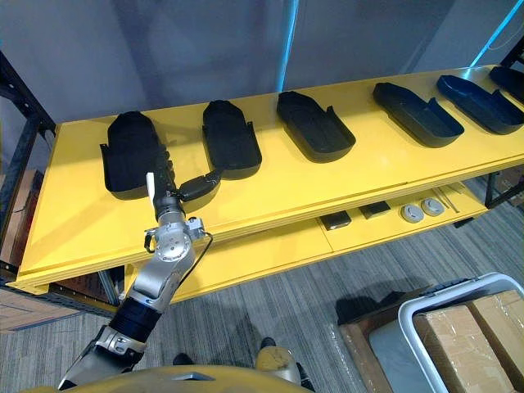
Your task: Walk over and take three plastic housings, then place them on the shelf
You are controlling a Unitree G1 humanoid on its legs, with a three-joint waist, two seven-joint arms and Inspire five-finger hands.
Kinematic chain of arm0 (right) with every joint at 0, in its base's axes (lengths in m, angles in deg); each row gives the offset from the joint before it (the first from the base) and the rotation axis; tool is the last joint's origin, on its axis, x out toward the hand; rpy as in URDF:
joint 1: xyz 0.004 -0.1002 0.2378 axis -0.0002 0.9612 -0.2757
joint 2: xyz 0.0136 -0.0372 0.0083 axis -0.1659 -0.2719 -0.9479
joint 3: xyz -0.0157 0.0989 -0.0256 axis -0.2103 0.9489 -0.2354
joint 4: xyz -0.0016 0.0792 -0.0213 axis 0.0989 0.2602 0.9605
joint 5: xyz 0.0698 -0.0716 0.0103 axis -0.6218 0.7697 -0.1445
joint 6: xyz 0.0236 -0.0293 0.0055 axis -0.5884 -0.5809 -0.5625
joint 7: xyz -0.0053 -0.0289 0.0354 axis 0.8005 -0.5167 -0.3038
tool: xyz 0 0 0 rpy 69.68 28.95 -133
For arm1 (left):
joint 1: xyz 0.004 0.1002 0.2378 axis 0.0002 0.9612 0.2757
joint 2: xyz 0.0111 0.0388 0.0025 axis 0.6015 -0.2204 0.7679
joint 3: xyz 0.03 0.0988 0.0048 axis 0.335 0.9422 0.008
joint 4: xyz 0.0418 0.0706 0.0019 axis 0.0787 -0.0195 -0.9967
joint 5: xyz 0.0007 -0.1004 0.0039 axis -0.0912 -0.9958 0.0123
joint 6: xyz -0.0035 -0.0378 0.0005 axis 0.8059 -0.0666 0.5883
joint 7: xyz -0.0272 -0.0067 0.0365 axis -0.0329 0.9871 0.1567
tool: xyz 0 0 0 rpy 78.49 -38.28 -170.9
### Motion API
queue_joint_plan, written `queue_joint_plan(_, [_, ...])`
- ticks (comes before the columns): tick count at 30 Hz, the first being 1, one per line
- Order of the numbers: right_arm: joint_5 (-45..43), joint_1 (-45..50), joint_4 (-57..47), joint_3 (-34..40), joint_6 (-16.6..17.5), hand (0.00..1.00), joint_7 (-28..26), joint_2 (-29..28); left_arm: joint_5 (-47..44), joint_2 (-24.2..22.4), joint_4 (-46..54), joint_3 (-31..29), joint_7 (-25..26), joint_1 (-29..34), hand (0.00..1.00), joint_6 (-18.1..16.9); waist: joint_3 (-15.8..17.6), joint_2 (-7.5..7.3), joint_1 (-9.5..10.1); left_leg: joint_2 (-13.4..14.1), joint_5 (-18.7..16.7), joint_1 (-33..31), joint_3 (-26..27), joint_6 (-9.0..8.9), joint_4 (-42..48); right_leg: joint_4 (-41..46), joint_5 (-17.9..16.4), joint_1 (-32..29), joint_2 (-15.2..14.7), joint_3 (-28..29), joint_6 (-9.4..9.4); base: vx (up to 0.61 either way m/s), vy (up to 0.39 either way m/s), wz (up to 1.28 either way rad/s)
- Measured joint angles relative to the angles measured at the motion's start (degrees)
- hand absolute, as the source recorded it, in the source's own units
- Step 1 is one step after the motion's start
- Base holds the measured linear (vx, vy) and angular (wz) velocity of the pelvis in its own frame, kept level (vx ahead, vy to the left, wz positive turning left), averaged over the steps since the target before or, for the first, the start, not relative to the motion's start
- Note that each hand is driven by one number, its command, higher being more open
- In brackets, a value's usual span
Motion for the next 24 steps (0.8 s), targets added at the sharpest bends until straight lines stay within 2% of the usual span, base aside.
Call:
queue_joint_plan(8, [-0.01,0.01,0.0,-0.13,-0.16,1.0,0.18,0.01,0.0,-0.16,0.0,0.11,0.04,0.51,1.0,0.48,-0.07,0.12,0.08,0.0,0.13,0.51,-0.11,0.19,0.0,0.02,0.0,0.44,0.0,-0.08,0.0,0.0,0.0,0.0])
queue_joint_plan(14, [-0.01,0.08,0.0,-0.68,-0.3,1.0,0.9,0.3,-0.07,-0.59,0.0,0.32,1.33,0.68,1.0,3.74,-0.29,0.5,0.2,0.01,-0.12,0.82,-0.22,-0.21,-0.02,0.14,-0.07,0.82,0.0,-0.11,-0.09,0.0,0.0,0.0])
queue_joint_plan(24, [-0.1,0.07,0.06,-2.33,-0.5,1.0,0.94,1.15,-0.09,-0.63,0.0,0.43,2.23,1.25,1.0,3.82,-0.39,0.63,0.29,0.02,0.07,0.8,-0.35,-0.12,-0.02,0.24,-0.08,0.81,-0.01,-0.22,-0.08,0.0,0.0,0.0])
